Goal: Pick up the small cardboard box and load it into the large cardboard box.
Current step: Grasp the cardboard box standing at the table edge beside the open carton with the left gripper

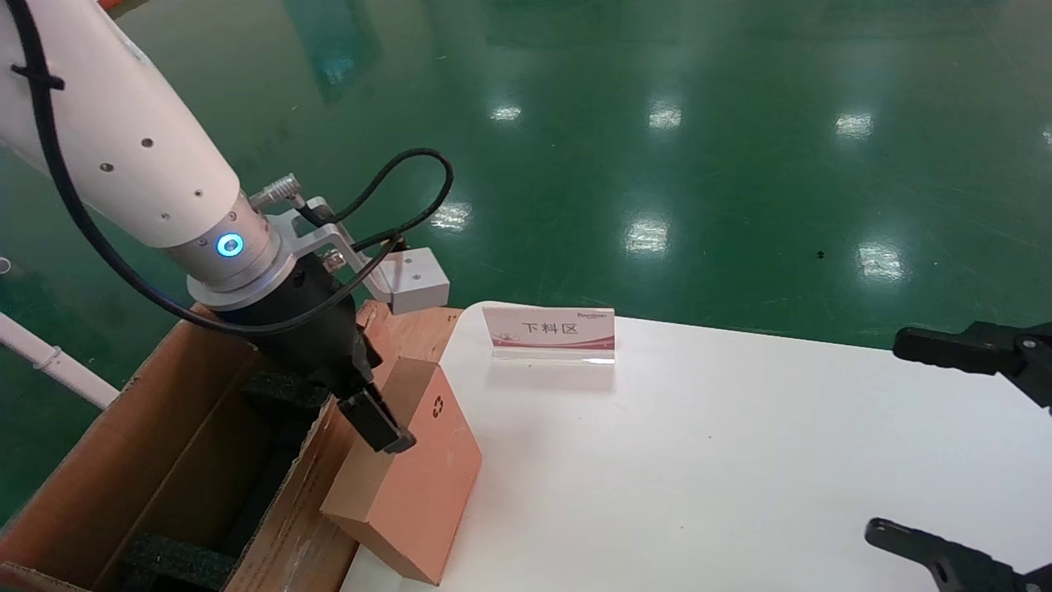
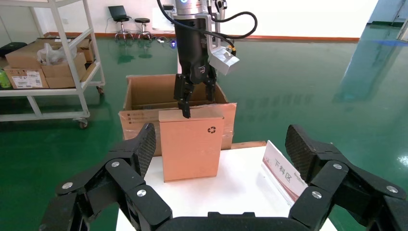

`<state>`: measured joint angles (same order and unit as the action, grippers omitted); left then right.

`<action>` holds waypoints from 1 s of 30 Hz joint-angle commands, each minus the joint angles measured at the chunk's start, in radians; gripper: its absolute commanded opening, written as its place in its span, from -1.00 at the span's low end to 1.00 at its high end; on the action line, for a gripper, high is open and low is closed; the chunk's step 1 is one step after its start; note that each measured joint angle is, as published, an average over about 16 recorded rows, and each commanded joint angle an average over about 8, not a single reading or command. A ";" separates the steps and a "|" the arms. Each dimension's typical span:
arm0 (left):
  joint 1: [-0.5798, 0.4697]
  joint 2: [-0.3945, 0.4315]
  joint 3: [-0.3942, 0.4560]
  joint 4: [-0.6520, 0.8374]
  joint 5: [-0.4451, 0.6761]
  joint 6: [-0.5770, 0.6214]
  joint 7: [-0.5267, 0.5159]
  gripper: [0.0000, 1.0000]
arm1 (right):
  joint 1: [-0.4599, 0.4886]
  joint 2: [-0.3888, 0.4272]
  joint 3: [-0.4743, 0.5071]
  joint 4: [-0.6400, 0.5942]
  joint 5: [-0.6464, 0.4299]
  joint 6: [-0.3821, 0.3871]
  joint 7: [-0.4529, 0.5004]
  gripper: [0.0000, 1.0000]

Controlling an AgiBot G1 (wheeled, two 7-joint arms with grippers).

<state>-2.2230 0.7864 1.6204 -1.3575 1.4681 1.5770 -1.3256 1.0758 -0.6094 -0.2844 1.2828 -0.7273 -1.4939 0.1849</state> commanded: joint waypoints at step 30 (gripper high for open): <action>-0.114 0.070 0.289 0.000 -0.146 -0.055 -0.145 1.00 | 0.000 0.001 -0.002 0.000 0.001 0.001 -0.001 1.00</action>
<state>-2.3377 0.8569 1.9078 -1.3577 1.3236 1.5212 -1.4705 1.0762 -0.6085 -0.2865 1.2828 -0.7258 -1.4929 0.1838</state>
